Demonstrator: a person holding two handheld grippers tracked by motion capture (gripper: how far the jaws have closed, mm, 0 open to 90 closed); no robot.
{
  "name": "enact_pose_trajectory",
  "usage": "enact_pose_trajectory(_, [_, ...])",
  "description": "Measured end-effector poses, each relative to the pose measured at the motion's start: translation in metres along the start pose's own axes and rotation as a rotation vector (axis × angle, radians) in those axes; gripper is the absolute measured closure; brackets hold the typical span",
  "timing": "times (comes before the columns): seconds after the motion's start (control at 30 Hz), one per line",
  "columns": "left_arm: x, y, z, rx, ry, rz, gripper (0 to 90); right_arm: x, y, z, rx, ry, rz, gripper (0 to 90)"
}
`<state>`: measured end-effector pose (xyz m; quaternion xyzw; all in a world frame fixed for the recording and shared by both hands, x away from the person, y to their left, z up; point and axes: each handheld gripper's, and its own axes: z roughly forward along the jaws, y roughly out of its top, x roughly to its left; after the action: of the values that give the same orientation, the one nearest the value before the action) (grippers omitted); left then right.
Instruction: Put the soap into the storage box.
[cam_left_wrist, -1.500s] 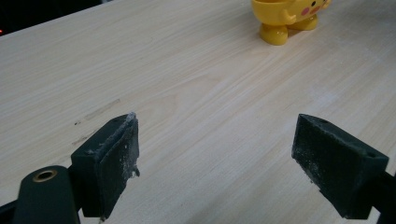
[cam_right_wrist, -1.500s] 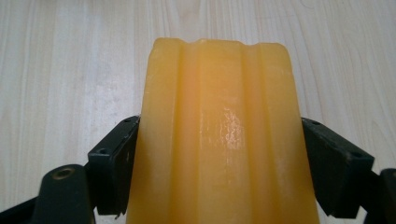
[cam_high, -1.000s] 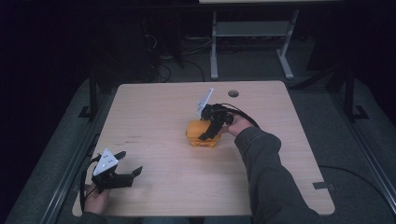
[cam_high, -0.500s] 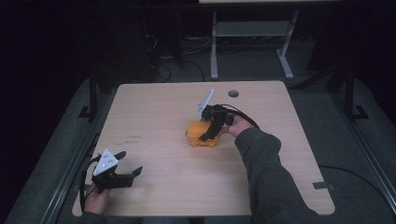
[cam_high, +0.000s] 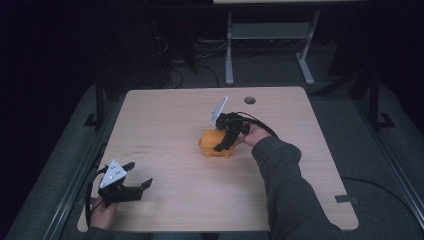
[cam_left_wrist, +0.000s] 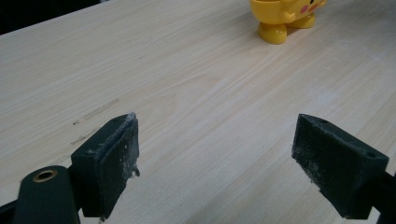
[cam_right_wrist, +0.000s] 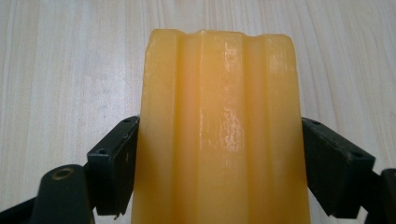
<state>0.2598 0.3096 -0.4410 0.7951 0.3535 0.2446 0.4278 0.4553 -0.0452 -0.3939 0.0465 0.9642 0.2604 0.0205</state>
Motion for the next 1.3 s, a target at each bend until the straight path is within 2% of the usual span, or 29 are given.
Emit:
enact_pose_trajectory(0.23, [0.000,0.000,0.000,0.002,-0.002,0.001,14.3,0.001,0.000,0.001,0.008,0.002,0.010,19.7])
enact_pose_trajectory(0.5, [0.000,0.000,0.001,0.003,-0.004,0.007,14.3,0.001,0.000,0.001,0.017,-0.003,0.043,17.5])
enact_pose_trajectory(0.83, [-0.001,0.000,0.001,0.002,-0.007,0.009,14.3,0.004,0.000,-0.002,0.016,-0.004,0.052,15.5])
enact_pose_trajectory(1.07, [0.000,0.000,0.001,0.003,-0.006,0.010,14.3,0.005,-0.001,-0.007,0.000,-0.015,0.052,15.2])
enact_pose_trajectory(1.3, [-0.001,0.000,0.001,0.002,-0.008,0.009,14.3,0.007,-0.004,-0.019,-0.027,-0.033,0.065,15.3])
